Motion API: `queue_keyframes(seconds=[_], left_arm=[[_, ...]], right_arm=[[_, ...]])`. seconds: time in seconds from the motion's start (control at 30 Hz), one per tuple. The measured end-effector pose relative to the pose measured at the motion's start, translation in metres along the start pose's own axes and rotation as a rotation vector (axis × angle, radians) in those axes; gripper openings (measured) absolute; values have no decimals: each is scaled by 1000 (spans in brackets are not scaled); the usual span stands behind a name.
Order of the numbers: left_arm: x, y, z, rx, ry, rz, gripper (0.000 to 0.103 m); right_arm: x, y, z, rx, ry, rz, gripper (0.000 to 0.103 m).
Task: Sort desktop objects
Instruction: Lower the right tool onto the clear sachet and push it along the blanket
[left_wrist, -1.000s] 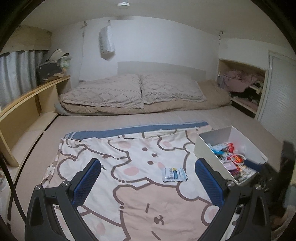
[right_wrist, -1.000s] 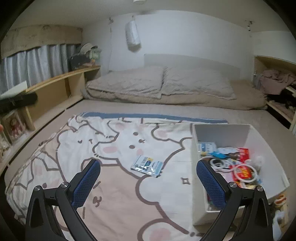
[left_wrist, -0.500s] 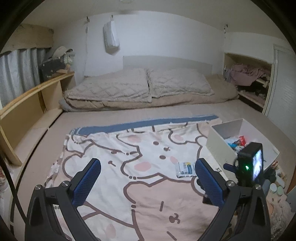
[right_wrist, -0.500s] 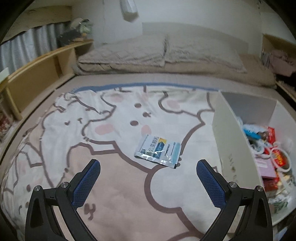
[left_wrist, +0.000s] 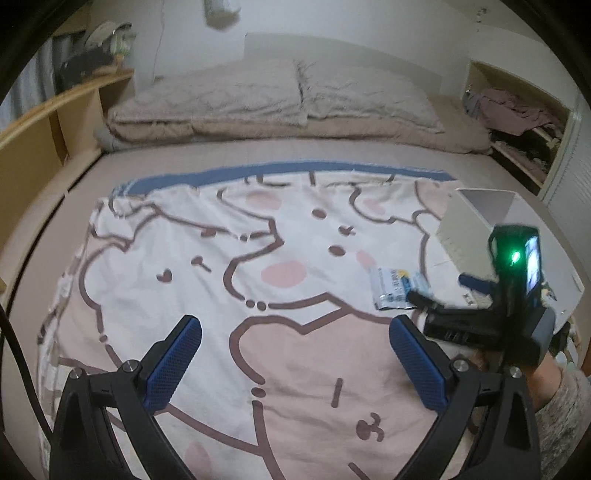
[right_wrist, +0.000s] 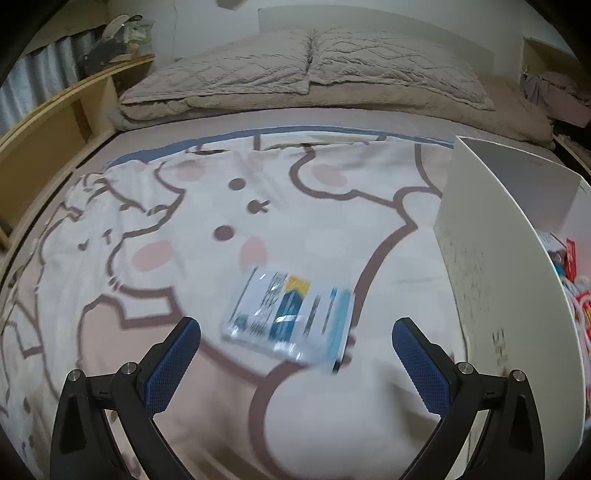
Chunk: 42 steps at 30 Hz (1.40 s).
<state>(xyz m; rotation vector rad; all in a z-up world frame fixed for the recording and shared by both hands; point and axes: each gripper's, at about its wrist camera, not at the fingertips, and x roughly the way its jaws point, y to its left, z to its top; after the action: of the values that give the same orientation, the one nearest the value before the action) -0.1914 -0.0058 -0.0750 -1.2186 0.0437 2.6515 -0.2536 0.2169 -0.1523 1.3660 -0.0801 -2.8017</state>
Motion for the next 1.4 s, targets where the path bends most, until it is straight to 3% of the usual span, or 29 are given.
queue_keyframes(seconds=[0.13,0.37,0.6,0.9,1.13,1.3,1.4], left_arm=[[23,2,-8,-7,44,-13,101],[53,-8,-22,-9,83,-76,101],[83,-37,-28,58,132,-115,101],[98,-51,-45,117,177,-145,101],[98,-57,-62,163,210,-185,100],[93,-61,-72,161,240,-293,100],[89,-69,-78,205,240,-302,100]], right_arm=[[20,-4,18,-27,-5,-87,103],[58,-8,43,-70,43,-168,103],[83,-12,56,-143,113,-234,103],[76,-22,23,-130,229,-145,103],[48,-14,-12,-180,249,-121,103],[26,-1,-37,-225,250,-84,103],[17,1,-51,-217,257,-45,103]])
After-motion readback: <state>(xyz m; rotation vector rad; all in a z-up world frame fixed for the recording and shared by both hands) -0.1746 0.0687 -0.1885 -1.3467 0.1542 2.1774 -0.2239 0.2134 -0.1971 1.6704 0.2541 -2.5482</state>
